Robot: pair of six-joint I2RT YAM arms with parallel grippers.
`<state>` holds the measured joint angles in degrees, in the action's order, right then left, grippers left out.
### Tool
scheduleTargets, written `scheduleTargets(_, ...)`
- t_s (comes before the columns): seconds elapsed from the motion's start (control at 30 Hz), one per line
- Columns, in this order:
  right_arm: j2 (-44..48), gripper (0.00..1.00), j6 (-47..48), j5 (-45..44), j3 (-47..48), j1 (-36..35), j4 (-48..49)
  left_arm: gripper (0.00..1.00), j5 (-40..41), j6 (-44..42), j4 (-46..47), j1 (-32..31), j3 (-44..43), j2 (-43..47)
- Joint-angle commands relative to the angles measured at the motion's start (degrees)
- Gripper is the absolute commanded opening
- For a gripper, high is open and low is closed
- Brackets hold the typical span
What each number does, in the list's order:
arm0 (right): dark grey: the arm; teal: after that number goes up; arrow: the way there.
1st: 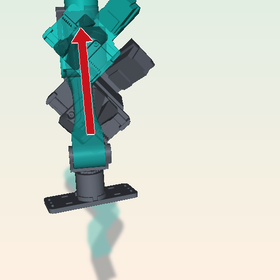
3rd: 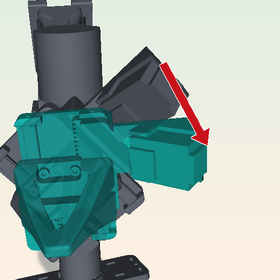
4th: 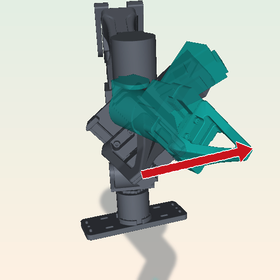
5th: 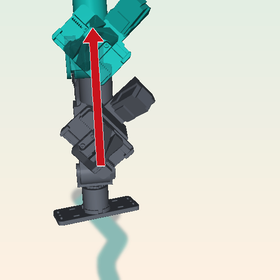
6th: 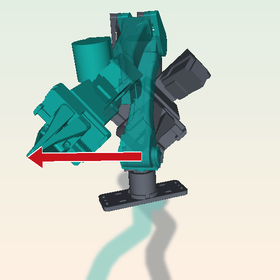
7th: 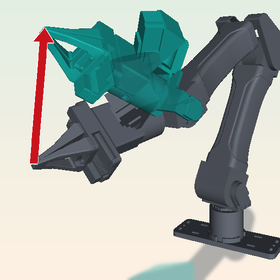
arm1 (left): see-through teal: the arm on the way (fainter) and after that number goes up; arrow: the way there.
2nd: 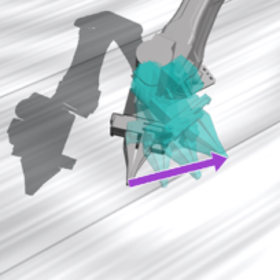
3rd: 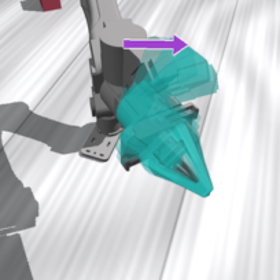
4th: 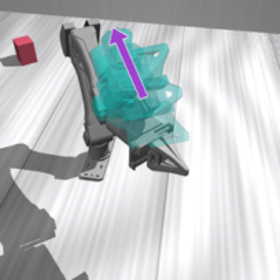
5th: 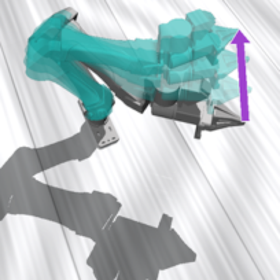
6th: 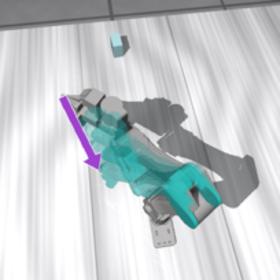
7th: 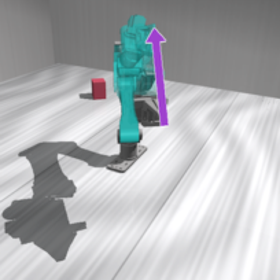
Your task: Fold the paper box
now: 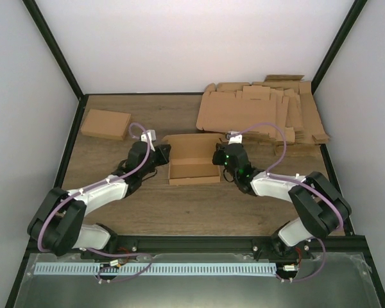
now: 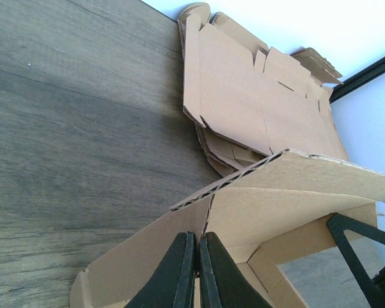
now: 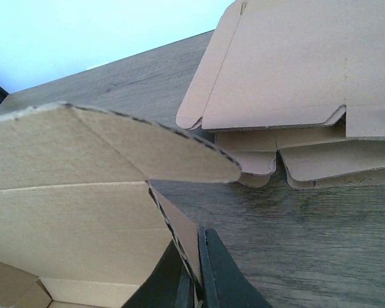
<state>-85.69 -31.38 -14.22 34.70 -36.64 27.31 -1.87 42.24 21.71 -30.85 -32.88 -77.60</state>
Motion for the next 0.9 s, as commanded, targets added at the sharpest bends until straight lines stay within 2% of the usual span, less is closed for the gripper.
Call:
scheduleTargets(0.0, -0.29, 0.02, -2.87, 5.13, -1.49, -2.64, -5.39, 0.06, -7.4, 1.17, -3.21, -1.91, 1.25, 0.2)
scheduleTargets(0.1, 0.12, 0.02, -4.37, 7.09, -0.59, -2.64, -6.22, 0.06, -8.58, 3.3, -1.42, -1.93, 1.74, 0.56)
scheduleTargets(0.3, 0.56, 0.02, -7.87, 7.04, 9.04, -2.76, -17.27, 0.06, -8.76, 3.3, -3.63, -1.89, -2.75, 1.58)
scheduleTargets(0.37, 1.69, 0.02, -9.93, 6.24, 9.6, -3.43, -18.04, 0.06, -8.85, 3.81, -3.71, -1.85, -3.23, 2.13)
scheduleTargets(0.53, 2.79, 0.02, -12.52, 1.96, 4.79, -6.32, -14.22, 0.06, -9.72, 8.26, 0.47, -1.92, 0.14, 3.44)
scheduleTargets(0.77, 0.56, 0.01, -15.13, 0.27, -3.16, -7.57, -10.19, 0.07, -10.68, 9.43, 3.78, -2.01, 7.32, 3.12)
scheduleTargets(0.87, -0.19, 0.01, -15.68, -2.16, -3.57, -9.62, -10.16, 0.07, -10.79, 9.84, 4.51, -2.02, 9.63, 3.32)
